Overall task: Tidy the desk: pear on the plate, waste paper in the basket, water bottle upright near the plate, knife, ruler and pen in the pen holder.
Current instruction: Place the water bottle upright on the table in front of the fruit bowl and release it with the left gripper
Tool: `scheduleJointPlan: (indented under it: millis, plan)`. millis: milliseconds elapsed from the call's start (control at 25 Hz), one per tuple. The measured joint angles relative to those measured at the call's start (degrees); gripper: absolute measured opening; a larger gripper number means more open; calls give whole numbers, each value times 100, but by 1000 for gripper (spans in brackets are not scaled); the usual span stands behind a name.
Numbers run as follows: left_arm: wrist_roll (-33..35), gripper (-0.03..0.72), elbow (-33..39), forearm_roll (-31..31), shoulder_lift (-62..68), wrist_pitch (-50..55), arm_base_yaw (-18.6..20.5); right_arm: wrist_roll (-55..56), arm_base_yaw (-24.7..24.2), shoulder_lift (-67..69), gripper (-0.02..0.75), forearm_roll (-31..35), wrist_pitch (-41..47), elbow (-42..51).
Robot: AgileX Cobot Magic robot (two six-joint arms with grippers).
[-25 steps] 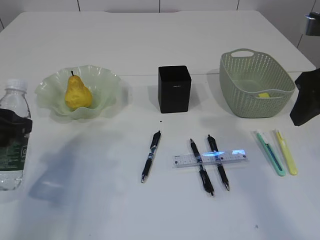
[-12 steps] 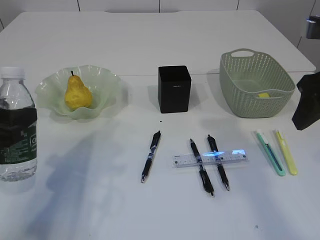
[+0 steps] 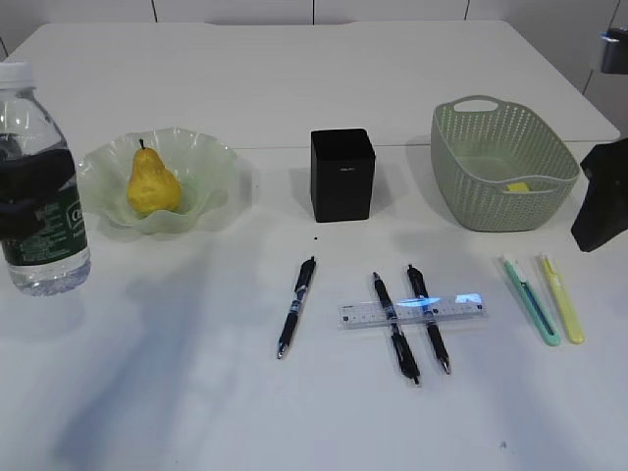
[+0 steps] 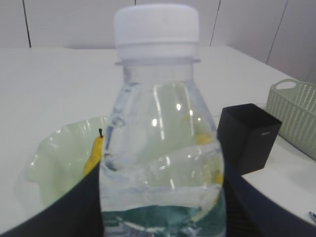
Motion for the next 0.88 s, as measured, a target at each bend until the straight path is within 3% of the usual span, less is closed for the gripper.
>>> scheduleJointPlan:
  millis: [360,520,880]
  plan:
    - [73,388,0,512,1141,-2027,0,0,0,0,496,0,-94,0]
    - [73,388,-104,759,1724,-2037,0,0,0,0,496,0,-95,0]
    - [73,388,-986,1966,2725,-2097,0,0,0,0,496,0,-106,0]
